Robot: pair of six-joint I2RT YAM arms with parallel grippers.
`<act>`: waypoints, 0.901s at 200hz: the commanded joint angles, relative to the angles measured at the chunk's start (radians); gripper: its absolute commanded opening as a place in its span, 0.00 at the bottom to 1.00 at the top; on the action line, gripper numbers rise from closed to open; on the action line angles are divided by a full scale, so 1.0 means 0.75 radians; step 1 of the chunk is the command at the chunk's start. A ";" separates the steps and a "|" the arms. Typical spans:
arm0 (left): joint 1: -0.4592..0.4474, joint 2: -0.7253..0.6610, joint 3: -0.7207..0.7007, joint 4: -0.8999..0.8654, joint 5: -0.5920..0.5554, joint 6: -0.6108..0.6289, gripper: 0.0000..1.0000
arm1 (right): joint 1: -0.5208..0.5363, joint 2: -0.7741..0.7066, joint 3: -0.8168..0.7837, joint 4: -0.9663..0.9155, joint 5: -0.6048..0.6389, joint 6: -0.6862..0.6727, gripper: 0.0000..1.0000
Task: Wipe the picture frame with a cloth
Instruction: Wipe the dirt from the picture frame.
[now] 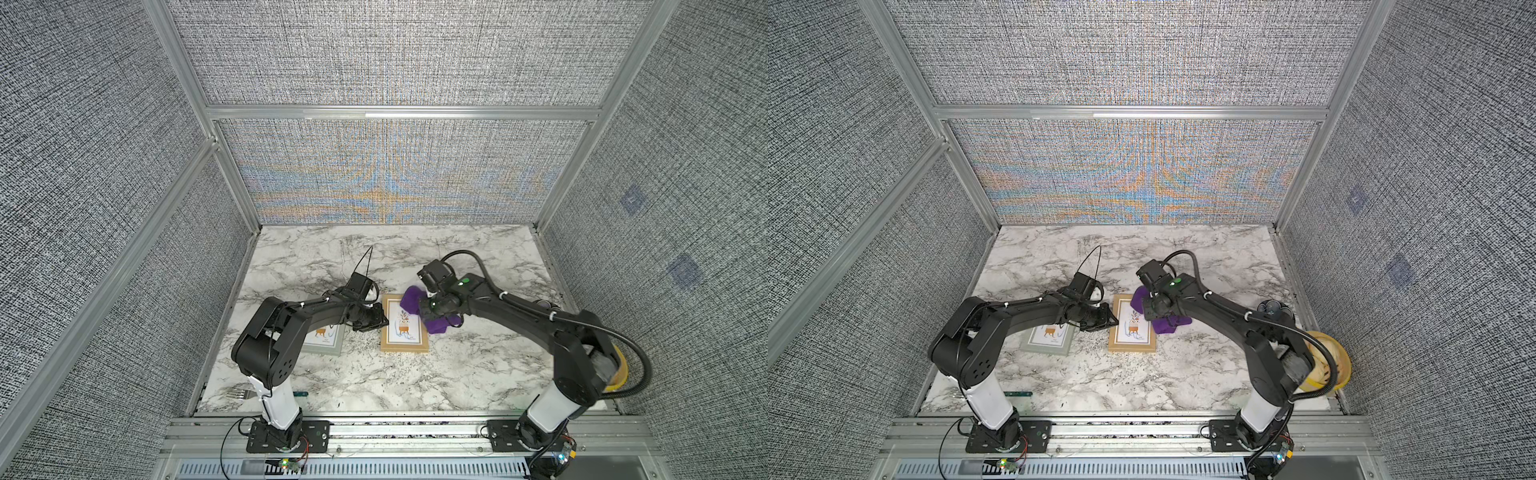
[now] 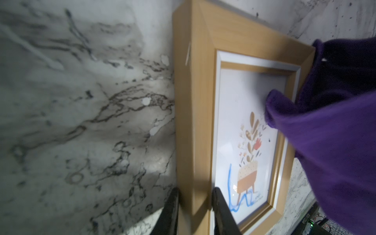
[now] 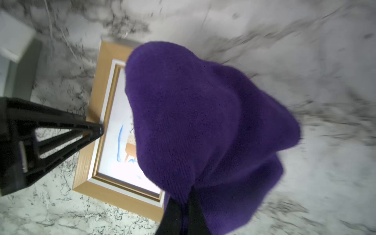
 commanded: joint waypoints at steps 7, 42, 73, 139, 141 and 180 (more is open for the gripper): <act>-0.001 0.046 -0.040 -0.349 -0.156 -0.004 0.13 | 0.034 0.145 -0.014 0.125 -0.271 0.082 0.00; -0.002 0.041 -0.049 -0.347 -0.155 0.008 0.13 | 0.029 0.280 -0.002 0.172 -0.245 0.141 0.00; -0.002 0.039 -0.051 -0.362 -0.157 0.046 0.12 | -0.018 0.319 0.026 0.216 -0.155 0.166 0.00; -0.002 0.039 -0.038 -0.388 -0.193 0.069 0.11 | -0.080 0.357 0.198 0.263 -0.042 0.059 0.00; -0.002 0.040 -0.038 -0.388 -0.192 0.069 0.11 | -0.080 0.360 0.202 0.261 -0.038 0.056 0.00; -0.002 0.036 -0.031 -0.387 -0.194 0.047 0.11 | -0.083 0.357 0.217 0.216 -0.053 -0.010 0.00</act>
